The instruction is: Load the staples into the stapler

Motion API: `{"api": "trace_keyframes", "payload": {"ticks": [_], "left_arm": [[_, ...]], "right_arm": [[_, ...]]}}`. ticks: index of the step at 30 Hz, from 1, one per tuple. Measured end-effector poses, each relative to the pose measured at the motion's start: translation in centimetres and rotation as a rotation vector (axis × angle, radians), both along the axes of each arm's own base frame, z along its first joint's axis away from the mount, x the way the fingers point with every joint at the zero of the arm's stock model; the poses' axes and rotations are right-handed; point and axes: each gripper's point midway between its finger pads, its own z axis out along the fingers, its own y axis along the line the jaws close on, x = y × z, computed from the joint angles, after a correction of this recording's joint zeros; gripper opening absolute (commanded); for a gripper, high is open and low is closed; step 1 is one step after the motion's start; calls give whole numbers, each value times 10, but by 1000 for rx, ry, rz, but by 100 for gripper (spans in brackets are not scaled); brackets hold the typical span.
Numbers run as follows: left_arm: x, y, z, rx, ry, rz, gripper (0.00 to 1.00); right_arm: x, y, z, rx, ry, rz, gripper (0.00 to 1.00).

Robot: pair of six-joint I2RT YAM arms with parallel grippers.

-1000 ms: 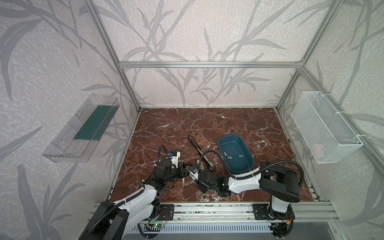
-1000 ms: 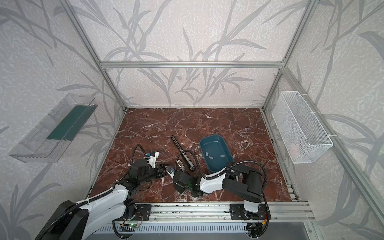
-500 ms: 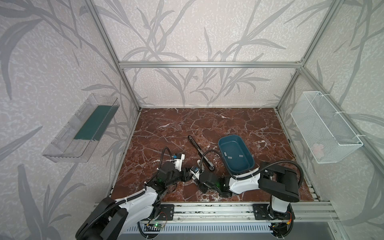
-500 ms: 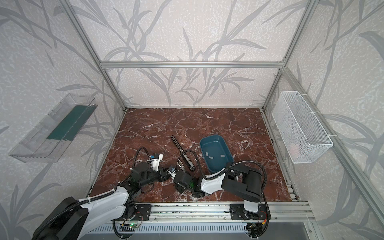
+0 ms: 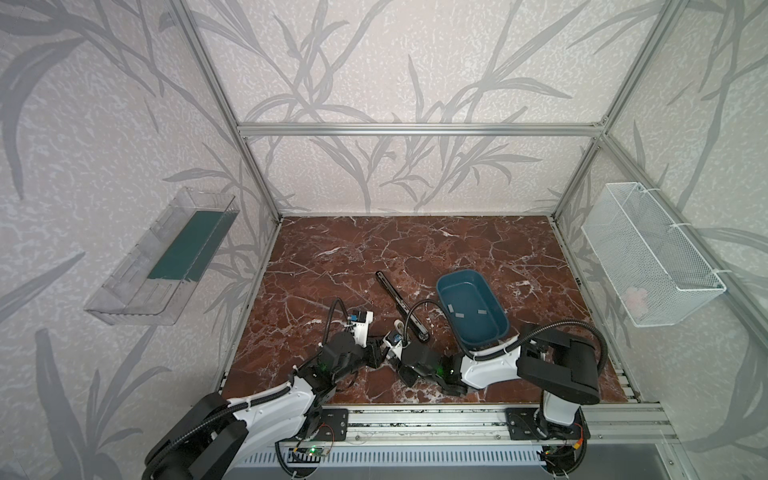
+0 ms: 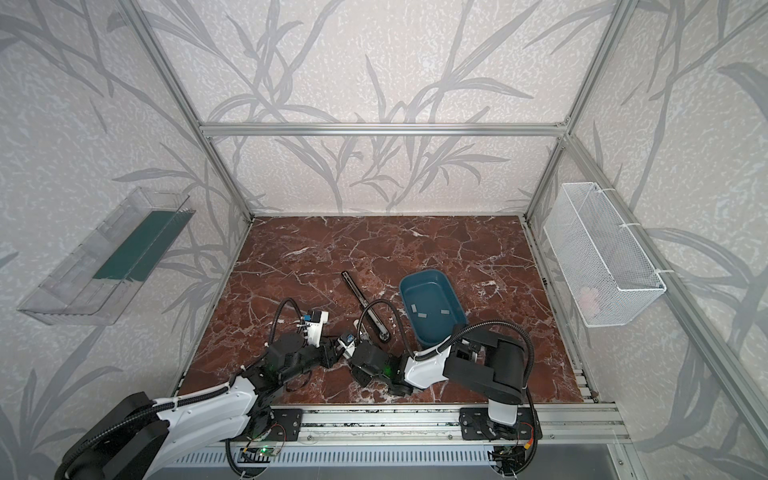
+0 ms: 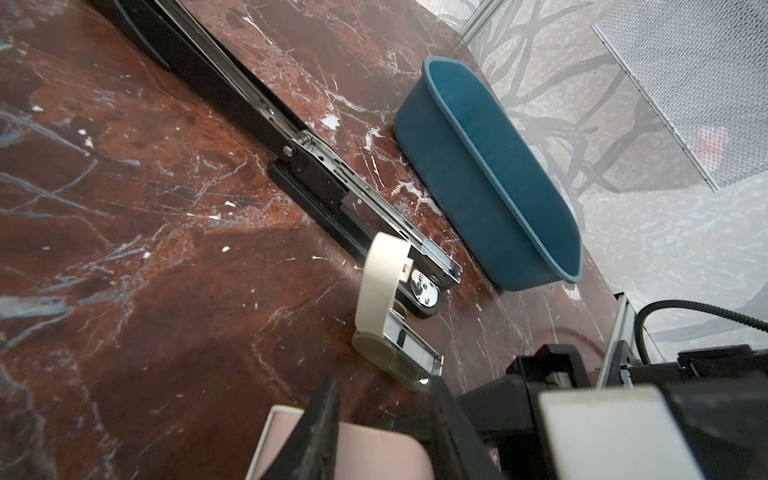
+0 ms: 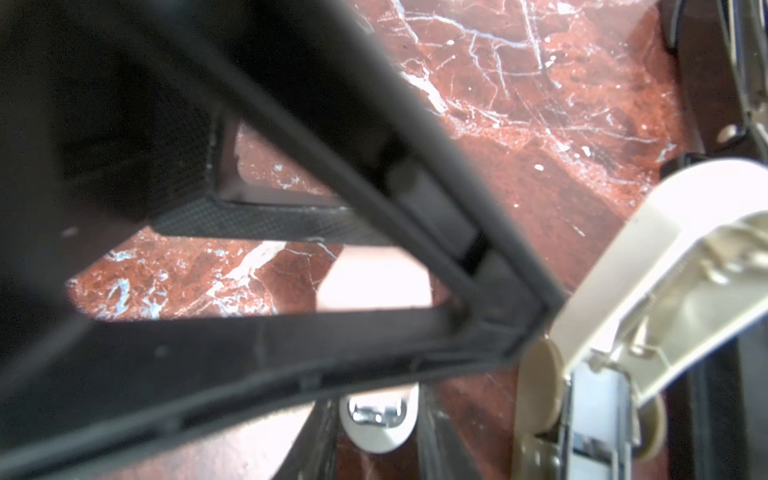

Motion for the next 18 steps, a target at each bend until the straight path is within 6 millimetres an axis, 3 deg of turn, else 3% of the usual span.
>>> {"api": "trace_keyframes", "payload": {"ticks": [9,12,18], "left_arm": [[14,-14,-3,26,-28,-1,29],[16,-25,-16,58,-18,-41,25],[24,-38,-12,22,-94,-69,31]], "right_arm": [[6,-5,-1,14,6,-53,31],[8,-4,0,25,12,-64,30],[13,-6,4,63,22,-98,30]]}}
